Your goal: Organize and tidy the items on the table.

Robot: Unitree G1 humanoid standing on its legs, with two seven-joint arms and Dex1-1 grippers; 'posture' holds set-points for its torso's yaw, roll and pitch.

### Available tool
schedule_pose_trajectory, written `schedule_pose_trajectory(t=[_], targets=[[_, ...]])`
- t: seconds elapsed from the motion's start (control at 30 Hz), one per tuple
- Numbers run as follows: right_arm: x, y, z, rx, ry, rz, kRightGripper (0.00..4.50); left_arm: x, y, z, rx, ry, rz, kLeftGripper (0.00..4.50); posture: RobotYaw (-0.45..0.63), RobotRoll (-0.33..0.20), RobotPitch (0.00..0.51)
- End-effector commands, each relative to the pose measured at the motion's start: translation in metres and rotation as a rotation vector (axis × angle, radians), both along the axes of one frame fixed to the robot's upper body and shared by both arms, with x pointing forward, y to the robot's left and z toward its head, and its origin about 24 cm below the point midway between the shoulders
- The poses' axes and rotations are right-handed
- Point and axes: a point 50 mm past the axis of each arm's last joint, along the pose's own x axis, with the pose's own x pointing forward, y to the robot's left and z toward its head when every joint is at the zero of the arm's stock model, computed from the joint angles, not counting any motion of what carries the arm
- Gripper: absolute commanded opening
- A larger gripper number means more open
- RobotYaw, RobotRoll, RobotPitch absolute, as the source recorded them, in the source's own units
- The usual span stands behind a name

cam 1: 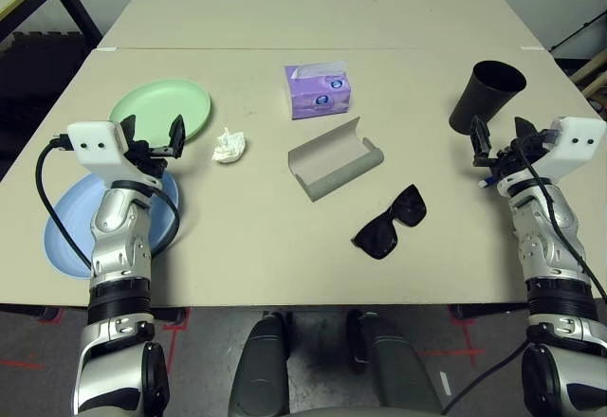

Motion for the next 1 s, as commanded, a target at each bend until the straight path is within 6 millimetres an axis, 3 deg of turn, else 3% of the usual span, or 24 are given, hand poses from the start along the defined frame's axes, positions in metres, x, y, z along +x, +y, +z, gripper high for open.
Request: schedule_pose_trajectory(t=[0.03,0.57,0.83,1.0], targets=[[-0.005,-0.005,-0.001,-0.011,0.011,-0.009,4.48,-0.004,-0.001,-0.006,0.002,0.016,-0.008,4.50,0.12,0.000,0.190],[-0.006,-0.004,0.004,-0.032,0.003,0.044,4.48,-0.008,0.004,0.000,0.012,0.013,-0.007,4.50,0.13,0.000,0.184],[-0.008,0.007,0.014,-0.095,-0.018,0.265,4.48,-0.006,0.005,0.004,0.018,0.011,-0.016,4.50,0.13,0.000,0.178],[-0.007,0.031,0.015,-0.197,0.002,0.515,4.48,-0.004,0.005,0.005,0.023,0.011,-0.021,4.50,0.15,0.000,0.173]])
